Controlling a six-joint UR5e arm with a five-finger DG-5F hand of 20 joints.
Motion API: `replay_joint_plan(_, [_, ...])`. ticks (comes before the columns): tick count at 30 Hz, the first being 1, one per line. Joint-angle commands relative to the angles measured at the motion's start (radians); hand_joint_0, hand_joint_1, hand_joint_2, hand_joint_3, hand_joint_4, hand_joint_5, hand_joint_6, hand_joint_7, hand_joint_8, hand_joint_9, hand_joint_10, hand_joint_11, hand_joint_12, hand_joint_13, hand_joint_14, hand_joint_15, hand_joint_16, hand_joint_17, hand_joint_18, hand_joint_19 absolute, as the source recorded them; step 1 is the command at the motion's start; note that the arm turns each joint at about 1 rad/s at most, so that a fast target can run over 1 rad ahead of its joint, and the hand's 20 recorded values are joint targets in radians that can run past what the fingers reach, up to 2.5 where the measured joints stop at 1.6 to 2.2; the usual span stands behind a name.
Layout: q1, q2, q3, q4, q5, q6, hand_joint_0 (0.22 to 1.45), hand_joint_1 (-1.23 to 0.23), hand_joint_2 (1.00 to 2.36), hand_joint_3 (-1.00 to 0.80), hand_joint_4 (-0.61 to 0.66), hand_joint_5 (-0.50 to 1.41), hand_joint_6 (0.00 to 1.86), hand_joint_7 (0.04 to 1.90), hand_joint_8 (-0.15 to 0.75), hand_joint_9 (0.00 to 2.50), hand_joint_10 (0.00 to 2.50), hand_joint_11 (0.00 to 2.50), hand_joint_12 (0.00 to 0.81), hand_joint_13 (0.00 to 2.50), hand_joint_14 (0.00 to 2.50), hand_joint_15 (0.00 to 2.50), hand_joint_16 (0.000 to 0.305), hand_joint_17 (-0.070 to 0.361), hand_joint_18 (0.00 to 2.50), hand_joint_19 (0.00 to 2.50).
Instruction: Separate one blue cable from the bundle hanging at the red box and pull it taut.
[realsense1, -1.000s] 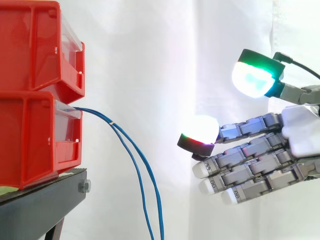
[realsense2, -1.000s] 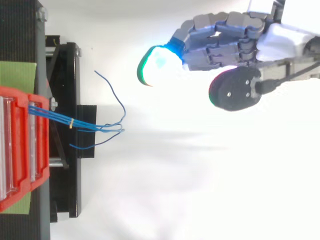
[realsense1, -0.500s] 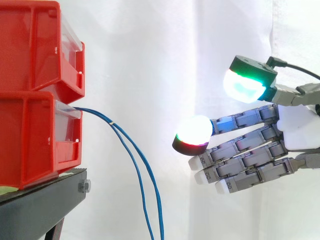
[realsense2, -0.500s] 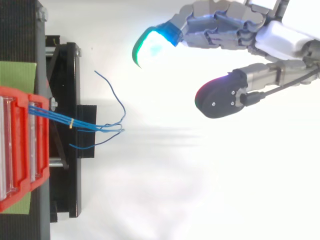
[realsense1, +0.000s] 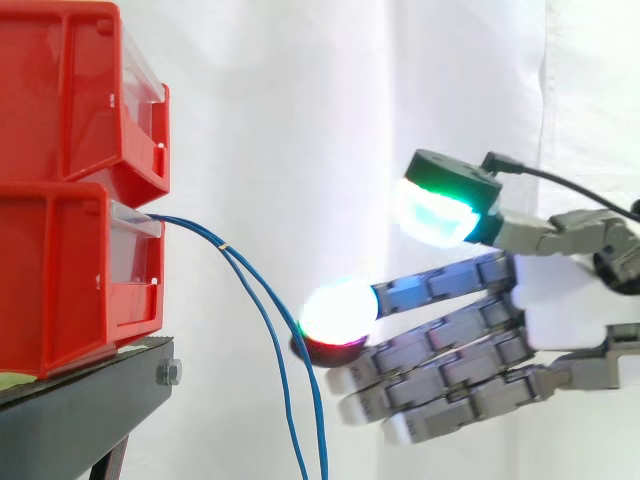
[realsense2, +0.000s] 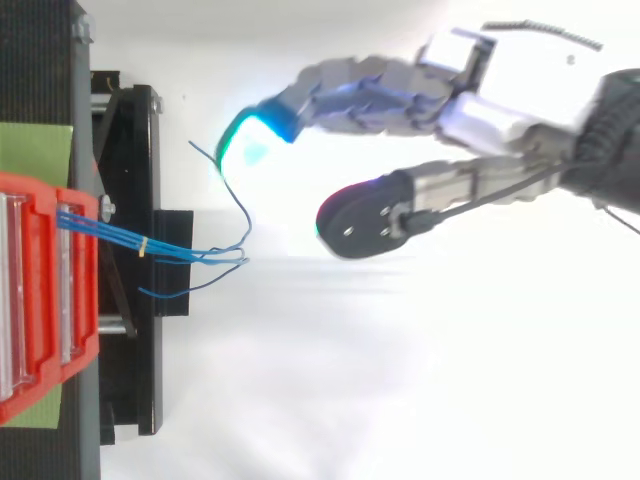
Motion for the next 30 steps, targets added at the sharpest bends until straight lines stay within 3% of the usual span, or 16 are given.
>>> replay_joint_plan(1, [0.003, -0.026, 0.039, 0.0, -0.022, 0.004, 0.48, -0.58, 1.0, -0.5, 0.2, -0.24, 0.5, 0.85, 0.29, 0.29, 0.01, 0.17, 0.317, 0.31, 0.0, 0.03, 0.038, 0.085, 0.27, 0.0])
replay_joint_plan(5, [0.006, -0.034, 0.05, 0.003, -0.022, 0.005, 0.49, -0.62, 1.0, -0.5, 0.21, -0.24, 0.5, 0.85, 0.288, 0.29, 0.01, 0.17, 0.314, 0.31, 0.0, 0.02, 0.037, 0.084, 0.27, 0.0])
replay_joint_plan(10, [0.006, -0.08, 0.074, 0.029, -0.042, 0.024, 0.49, -0.69, 1.0, -0.5, 0.21, -0.24, 0.5, 0.85, 0.286, 0.29, 0.01, 0.17, 0.313, 0.31, 0.0, 0.02, 0.037, 0.083, 0.27, 0.0])
replay_joint_plan(18, [0.011, -0.095, 0.102, 0.03, -0.049, 0.025, 0.49, -0.71, 1.0, -0.5, 0.21, -0.23, 0.5, 0.86, 0.283, 0.29, 0.01, 0.17, 0.31, 0.31, 0.0, 0.02, 0.036, 0.082, 0.26, 0.0])
replay_joint_plan(21, [0.006, -0.118, 0.129, 0.018, -0.085, 0.034, 0.49, -0.7, 1.0, -0.5, 0.22, -0.23, 0.5, 0.86, 0.283, 0.29, 0.01, 0.17, 0.308, 0.31, 0.0, 0.02, 0.036, 0.081, 0.26, 0.0])
replay_joint_plan(30, [0.005, -0.118, 0.134, 0.018, -0.097, 0.042, 0.51, -0.66, 1.0, -0.5, 0.25, -0.2, 0.5, 0.88, 0.284, 0.31, 0.01, 0.17, 0.302, 0.31, 0.0, 0.02, 0.035, 0.078, 0.26, 0.0])
